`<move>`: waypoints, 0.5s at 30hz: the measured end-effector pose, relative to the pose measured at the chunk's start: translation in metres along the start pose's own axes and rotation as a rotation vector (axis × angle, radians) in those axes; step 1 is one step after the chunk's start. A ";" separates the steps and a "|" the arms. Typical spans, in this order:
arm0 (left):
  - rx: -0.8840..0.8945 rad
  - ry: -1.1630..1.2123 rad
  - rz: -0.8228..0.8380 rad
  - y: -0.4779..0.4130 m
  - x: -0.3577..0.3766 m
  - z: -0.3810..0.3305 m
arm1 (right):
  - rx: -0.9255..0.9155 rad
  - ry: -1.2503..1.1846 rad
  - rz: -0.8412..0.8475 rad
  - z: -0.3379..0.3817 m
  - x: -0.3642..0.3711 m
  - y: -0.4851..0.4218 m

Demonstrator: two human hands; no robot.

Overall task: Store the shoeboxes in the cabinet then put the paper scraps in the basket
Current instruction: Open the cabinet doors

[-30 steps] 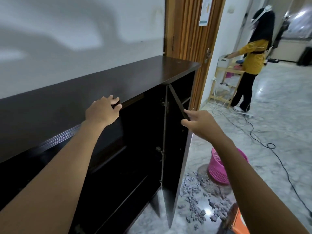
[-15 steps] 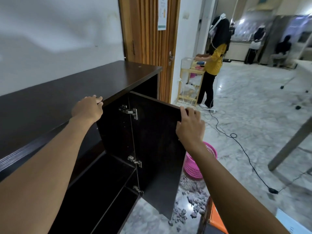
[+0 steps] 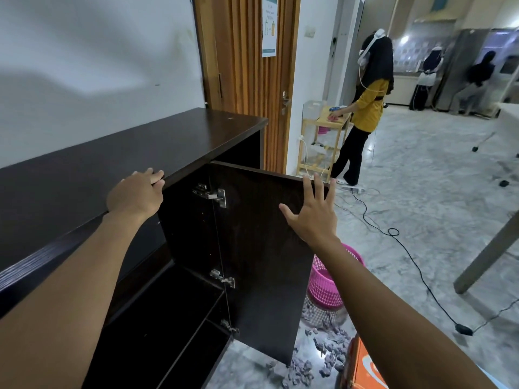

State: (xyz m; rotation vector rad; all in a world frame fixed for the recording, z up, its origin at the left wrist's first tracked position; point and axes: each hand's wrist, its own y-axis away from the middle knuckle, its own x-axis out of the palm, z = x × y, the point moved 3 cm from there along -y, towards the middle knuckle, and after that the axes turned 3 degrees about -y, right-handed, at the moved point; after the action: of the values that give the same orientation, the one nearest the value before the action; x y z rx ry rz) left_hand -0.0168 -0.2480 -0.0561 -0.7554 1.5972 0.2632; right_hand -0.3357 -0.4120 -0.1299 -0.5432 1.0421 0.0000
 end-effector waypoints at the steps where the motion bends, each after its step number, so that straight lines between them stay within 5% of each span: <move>1: 0.005 -0.002 -0.002 -0.001 0.000 0.000 | -0.006 0.001 -0.003 0.000 0.000 0.001; 9: 0.080 -0.109 -0.076 0.015 -0.003 -0.011 | -0.036 -0.155 0.106 -0.009 -0.018 0.002; 12: 0.085 -0.175 -0.054 0.030 -0.006 -0.037 | -0.034 -0.312 0.031 -0.019 -0.046 0.025; 15: 0.138 0.130 0.024 0.067 0.001 -0.086 | -0.020 -0.362 -0.038 -0.032 -0.074 0.067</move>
State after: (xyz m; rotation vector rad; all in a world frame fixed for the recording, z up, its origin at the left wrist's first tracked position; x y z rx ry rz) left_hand -0.1255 -0.2468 -0.0583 -0.6586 1.7292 0.1214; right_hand -0.4168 -0.3487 -0.1106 -0.5570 0.6795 0.0729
